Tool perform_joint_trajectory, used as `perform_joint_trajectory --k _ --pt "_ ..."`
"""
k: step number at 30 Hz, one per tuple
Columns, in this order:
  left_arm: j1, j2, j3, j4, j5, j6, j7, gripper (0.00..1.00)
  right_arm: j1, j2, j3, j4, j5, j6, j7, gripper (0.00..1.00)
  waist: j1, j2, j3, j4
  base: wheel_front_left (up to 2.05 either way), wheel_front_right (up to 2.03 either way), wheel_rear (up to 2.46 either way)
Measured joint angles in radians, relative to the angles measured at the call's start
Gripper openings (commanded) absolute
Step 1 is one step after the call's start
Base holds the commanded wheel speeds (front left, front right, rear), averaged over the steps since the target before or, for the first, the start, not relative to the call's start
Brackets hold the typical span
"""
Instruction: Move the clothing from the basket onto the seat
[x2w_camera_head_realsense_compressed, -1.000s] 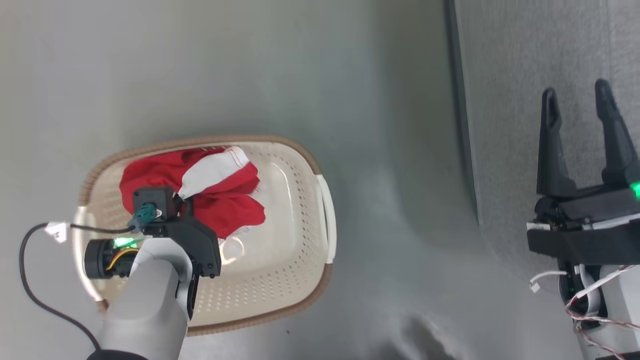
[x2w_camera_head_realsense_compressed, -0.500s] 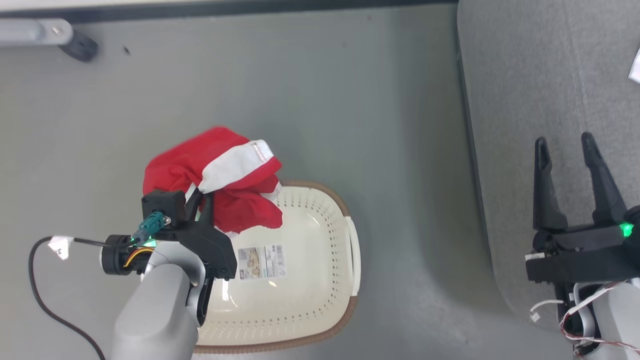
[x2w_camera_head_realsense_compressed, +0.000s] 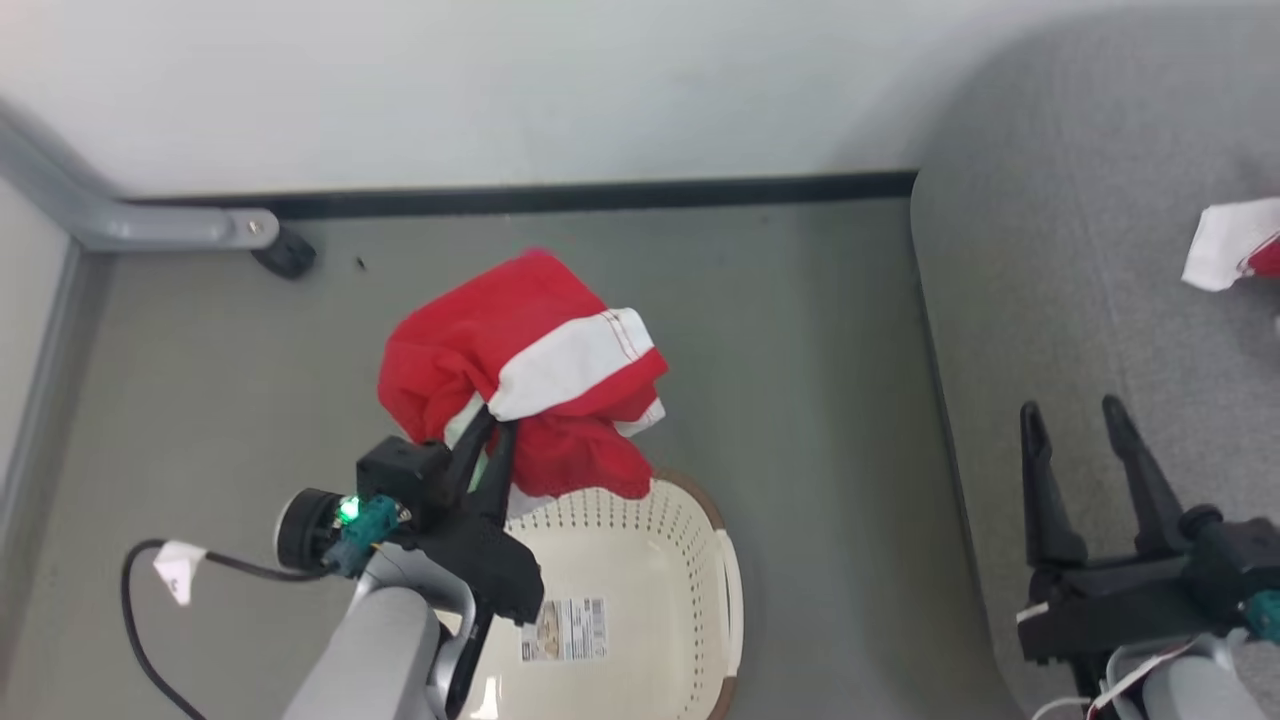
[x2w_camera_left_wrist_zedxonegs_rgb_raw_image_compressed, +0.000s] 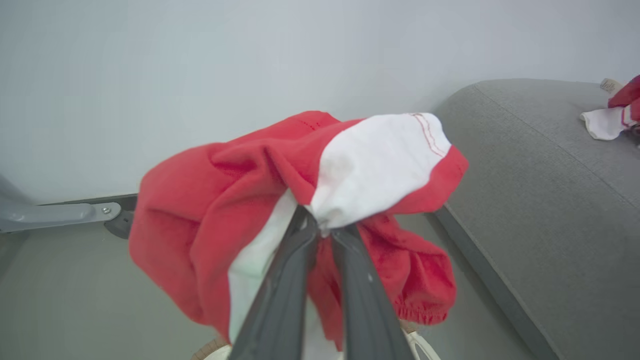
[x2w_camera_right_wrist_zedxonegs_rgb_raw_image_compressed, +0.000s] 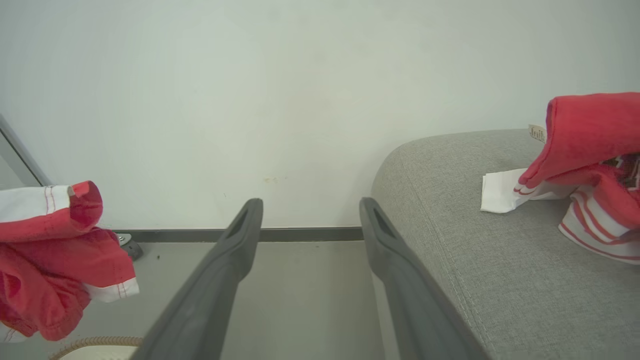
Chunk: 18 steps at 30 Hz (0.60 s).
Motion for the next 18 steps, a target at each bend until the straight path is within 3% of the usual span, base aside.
perform_joint_trajectory --k 18 --pt "0.234 0.008 -0.145 -0.359 0.02 -0.053 0.0 0.0 0.2 0.038 0.064 0.002 0.0 0.0 0.0 1.0 0.0 0.0 -0.261 -0.005 0.0 0.0 0.0"
